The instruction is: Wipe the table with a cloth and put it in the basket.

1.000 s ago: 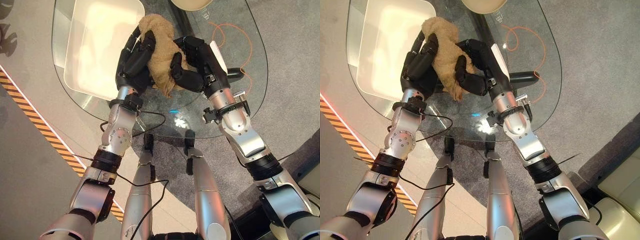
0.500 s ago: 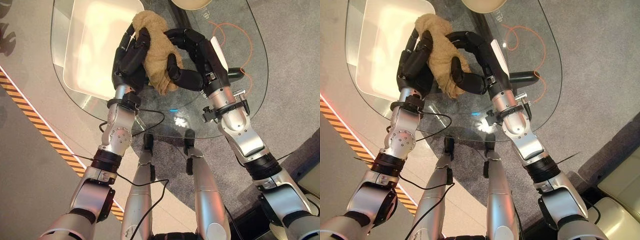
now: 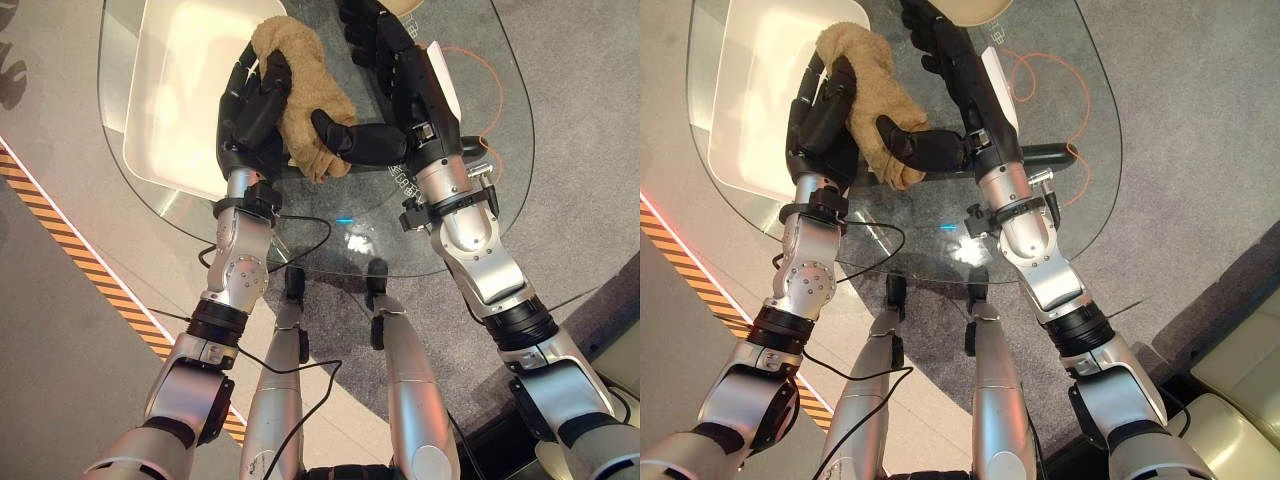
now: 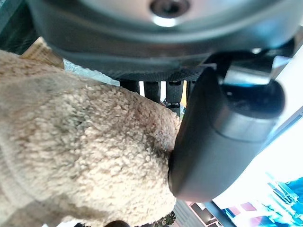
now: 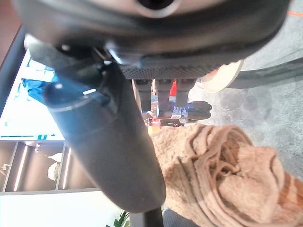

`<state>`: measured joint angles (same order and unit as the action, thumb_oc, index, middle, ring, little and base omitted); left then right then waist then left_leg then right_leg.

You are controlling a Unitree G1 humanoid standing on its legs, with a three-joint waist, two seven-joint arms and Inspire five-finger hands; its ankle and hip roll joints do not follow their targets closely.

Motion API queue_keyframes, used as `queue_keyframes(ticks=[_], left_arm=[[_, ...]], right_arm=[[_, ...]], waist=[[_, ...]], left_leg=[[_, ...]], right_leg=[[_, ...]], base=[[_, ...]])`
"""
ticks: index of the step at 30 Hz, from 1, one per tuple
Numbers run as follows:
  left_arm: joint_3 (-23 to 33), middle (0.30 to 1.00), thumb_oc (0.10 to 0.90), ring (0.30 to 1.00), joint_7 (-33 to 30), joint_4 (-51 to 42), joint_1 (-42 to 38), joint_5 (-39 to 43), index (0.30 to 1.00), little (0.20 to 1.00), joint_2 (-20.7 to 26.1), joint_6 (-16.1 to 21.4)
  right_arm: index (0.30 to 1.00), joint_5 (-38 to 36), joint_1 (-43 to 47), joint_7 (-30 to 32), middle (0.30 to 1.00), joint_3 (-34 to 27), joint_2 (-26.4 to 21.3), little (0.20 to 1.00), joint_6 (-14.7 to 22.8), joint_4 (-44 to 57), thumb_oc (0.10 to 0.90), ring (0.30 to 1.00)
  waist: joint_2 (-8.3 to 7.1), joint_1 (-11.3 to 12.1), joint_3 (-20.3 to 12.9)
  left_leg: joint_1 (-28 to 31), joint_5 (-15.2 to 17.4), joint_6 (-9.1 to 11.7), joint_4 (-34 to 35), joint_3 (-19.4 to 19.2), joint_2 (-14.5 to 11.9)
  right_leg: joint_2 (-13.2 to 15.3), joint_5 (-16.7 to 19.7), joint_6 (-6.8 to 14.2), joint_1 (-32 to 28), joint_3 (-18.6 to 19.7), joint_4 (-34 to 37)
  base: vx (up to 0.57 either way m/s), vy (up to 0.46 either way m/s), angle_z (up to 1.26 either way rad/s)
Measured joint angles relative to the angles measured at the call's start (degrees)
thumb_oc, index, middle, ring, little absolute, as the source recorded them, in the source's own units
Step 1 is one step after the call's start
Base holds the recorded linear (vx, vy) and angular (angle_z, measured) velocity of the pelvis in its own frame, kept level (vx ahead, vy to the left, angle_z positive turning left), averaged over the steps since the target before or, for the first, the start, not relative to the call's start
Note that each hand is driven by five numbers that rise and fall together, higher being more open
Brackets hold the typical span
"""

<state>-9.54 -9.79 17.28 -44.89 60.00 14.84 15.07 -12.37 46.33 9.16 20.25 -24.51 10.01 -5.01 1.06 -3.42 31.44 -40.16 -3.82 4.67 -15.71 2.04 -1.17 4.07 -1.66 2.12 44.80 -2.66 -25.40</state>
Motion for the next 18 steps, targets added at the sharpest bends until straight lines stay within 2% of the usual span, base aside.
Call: queue_keyframes(ticks=[11,15,18], left_arm=[[0.22,0.3,0.1,0.3,-0.52,0.0,0.0,-0.73,0.3,0.2,-0.03,0.3],[1.19,0.3,0.1,0.3,-1.16,0.0,0.0,-2.19,0.3,0.2,-0.02,0.75],[1.55,0.3,0.1,0.3,-2.09,0.0,-0.01,-2.38,0.3,0.2,0.05,2.81]], right_arm=[[0.9,0.41,0.0,3.11,0.9,-0.24,0.1,0.9,0.6,0.0,0.8,0.9],[0.9,1.08,-0.16,9.01,0.9,-1.65,0.58,0.9,0.65,-0.1,0.8,0.9],[0.9,1.29,-0.23,14.54,0.9,-3.65,1.34,0.9,1.08,-0.25,0.8,0.9]], waist=[[0.0,-0.01,0.0],[0.0,-0.07,0.0],[0.0,-0.17,0.0]], left_leg=[[0.0,0.0,0.0,0.0,0.0,0.0],[0.02,0.0,0.0,-0.01,-0.01,0.0],[0.08,0.0,0.0,-0.01,-0.04,0.0]], right_leg=[[0.0,0.0,0.0,0.0,0.01,0.0],[0.0,0.01,0.0,0.0,0.04,0.0],[-0.01,0.01,-0.01,0.0,0.09,-0.01]], base=[[0.0,0.0,0.0],[0.0,0.0,0.0],[0.0,0.0,0.0]])
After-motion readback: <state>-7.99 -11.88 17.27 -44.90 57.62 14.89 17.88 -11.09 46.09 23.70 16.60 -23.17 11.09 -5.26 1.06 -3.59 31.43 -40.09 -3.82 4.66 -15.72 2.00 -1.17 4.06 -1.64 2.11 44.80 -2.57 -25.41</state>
